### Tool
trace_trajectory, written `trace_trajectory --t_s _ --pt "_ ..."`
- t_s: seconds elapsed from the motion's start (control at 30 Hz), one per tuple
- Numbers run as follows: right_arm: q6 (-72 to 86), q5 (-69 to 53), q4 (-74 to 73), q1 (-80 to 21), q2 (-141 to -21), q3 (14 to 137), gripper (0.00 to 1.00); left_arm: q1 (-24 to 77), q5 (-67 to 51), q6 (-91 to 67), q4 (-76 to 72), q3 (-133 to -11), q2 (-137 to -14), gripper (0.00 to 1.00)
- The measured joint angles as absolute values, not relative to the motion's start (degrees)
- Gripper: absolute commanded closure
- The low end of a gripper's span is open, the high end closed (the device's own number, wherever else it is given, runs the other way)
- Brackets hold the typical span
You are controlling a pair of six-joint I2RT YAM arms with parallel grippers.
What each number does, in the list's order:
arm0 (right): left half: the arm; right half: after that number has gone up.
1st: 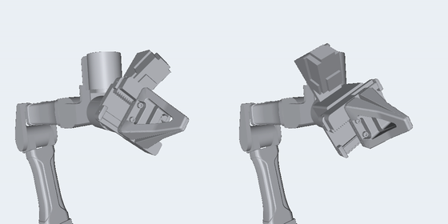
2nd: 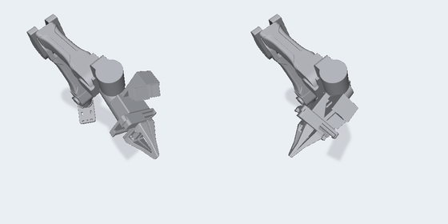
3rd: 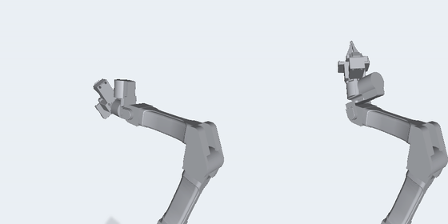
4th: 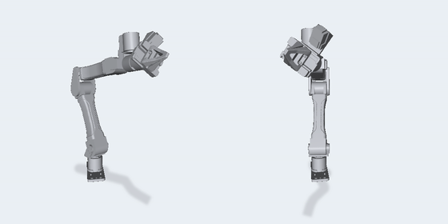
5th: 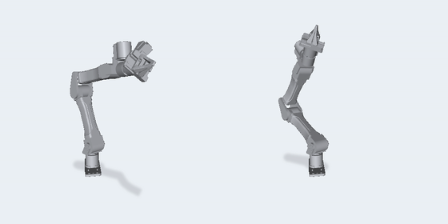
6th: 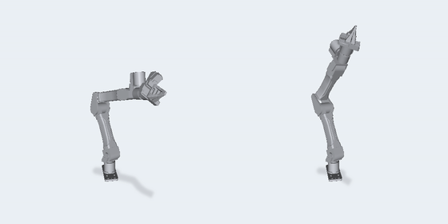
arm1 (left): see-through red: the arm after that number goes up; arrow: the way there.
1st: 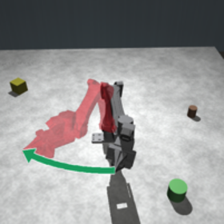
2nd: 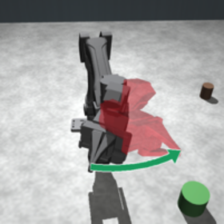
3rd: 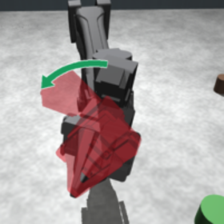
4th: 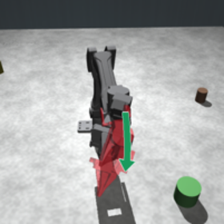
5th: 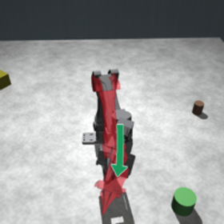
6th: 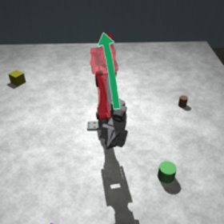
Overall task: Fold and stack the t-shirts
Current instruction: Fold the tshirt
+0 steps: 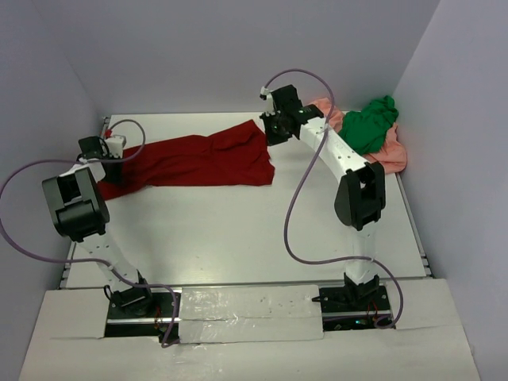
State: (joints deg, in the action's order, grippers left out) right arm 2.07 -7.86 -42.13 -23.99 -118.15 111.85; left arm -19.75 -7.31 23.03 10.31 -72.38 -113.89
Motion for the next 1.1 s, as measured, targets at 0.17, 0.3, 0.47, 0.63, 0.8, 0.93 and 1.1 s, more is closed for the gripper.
trace_trajectory --t_s 0.17,0.3,0.47,0.63,0.8,0.93,1.1 --pt "2.3 -8.9 -42.5 -23.9 -115.1 111.9 1.00 -16.4 -8.6 29.5 21.9 -68.5 -108.3 1.00" --pt "3.0 -10.3 -43.1 -23.7 -113.2 111.9 1.00 -11.7 -7.8 33.3 28.3 -66.8 -106.2 1.00" --pt "3.6 -11.5 -43.8 -22.5 -110.5 111.9 1.00 -4.9 -6.0 37.4 33.0 -66.0 -105.3 1.00" --pt "3.7 -11.8 -44.3 -21.3 -106.4 111.9 1.00 3.6 -6.4 41.4 41.0 -67.0 -105.0 1.00" --pt "4.3 -13.0 -44.5 -19.9 -103.7 111.9 1.00 13.4 -11.2 43.2 53.1 -71.4 -108.6 1.00" --pt "4.9 -13.8 -45.3 -18.5 -103.6 111.9 1.00 20.2 -15.3 43.9 61.1 -75.8 -112.8 1.00" --pt "5.1 -14.6 -46.4 -16.6 -103.5 112.1 1.00 28.8 -22.1 44.3 67.6 -81.1 -117.2 1.00"
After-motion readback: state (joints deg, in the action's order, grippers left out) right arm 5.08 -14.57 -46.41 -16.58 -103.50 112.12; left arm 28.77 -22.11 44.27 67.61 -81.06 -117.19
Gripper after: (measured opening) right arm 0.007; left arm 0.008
